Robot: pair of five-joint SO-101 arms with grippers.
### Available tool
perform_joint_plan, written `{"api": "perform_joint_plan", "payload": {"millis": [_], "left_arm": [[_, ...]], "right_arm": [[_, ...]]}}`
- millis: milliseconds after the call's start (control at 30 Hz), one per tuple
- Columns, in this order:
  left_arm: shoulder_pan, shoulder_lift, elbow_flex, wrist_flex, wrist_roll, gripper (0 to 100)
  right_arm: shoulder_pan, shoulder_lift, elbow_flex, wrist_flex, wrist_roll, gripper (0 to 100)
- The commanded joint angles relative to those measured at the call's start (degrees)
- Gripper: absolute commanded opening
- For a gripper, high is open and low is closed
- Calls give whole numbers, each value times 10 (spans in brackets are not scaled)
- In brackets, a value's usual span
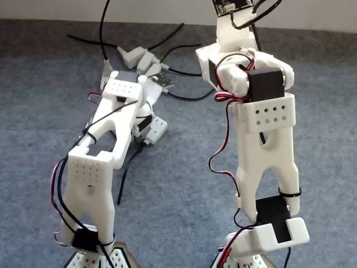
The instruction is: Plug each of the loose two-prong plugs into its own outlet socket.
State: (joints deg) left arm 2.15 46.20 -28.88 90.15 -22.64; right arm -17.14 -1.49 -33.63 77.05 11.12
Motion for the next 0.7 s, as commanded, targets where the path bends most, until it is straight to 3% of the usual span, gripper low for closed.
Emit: {"api": "perform_joint_plan", "payload": {"millis": [0,267,667], "left_arm": [[1,16,-43,6,3,6],[12,-33,-109,55,54,6],[25,-293,-112,104,57,6]], "right_arm": [[6,-30,-28,1,4,7],[7,-30,-29,1,5,7],[7,-30,-29,0,6,8]]}}
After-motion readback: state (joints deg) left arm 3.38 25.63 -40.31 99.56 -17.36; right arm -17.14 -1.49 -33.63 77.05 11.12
